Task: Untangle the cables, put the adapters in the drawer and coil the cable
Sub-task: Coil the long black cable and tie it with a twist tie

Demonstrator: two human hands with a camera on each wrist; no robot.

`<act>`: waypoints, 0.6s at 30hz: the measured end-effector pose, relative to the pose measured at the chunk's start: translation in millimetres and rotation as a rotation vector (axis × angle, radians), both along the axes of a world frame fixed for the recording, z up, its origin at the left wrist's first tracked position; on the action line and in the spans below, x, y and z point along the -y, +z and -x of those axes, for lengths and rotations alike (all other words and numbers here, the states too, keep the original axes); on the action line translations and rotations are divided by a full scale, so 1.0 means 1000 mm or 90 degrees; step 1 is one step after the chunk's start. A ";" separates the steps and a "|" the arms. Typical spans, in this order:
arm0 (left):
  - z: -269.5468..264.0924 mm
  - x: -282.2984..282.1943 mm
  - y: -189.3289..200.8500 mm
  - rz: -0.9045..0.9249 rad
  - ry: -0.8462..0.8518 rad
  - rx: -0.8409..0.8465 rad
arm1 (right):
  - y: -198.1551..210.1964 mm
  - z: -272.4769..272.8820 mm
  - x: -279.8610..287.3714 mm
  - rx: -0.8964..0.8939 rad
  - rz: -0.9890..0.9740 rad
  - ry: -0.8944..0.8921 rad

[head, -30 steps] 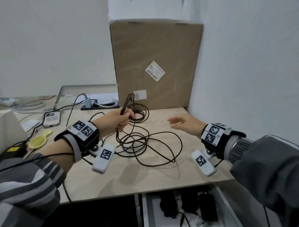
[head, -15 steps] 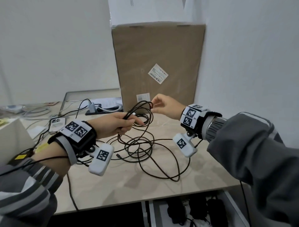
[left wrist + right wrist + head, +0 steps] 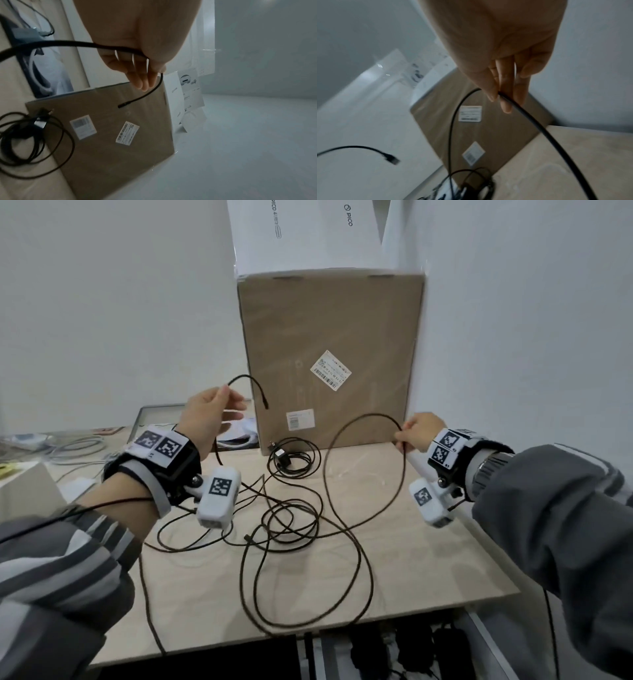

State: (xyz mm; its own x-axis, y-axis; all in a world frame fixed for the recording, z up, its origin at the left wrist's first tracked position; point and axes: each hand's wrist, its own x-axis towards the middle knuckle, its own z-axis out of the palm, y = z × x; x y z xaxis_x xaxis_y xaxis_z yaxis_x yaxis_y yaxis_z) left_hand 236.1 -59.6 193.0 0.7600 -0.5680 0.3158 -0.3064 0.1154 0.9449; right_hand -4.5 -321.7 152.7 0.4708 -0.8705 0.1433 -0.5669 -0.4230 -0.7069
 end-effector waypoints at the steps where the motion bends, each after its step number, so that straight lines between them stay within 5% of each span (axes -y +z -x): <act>1: -0.003 0.000 0.006 0.007 0.022 0.024 | -0.004 0.007 0.007 -0.065 -0.020 -0.031; 3: -0.007 0.001 0.017 0.020 0.048 0.061 | -0.020 0.021 0.027 -0.197 -0.033 -0.080; 6: -0.005 0.006 0.031 0.029 0.031 0.106 | -0.044 0.025 0.062 -0.232 -0.077 -0.060; 9: 0.006 0.016 0.039 0.009 0.002 0.174 | -0.028 0.024 0.036 -0.314 -0.011 -0.024; 12: 0.021 0.026 0.048 -0.044 -0.056 0.246 | 0.012 0.015 -0.003 -0.169 0.050 0.029; 15: 0.044 0.038 0.062 -0.107 -0.129 0.328 | 0.066 0.008 -0.047 0.051 0.247 0.194; 18: 0.071 0.050 0.077 -0.145 -0.180 0.393 | 0.110 -0.004 -0.082 0.013 0.346 0.316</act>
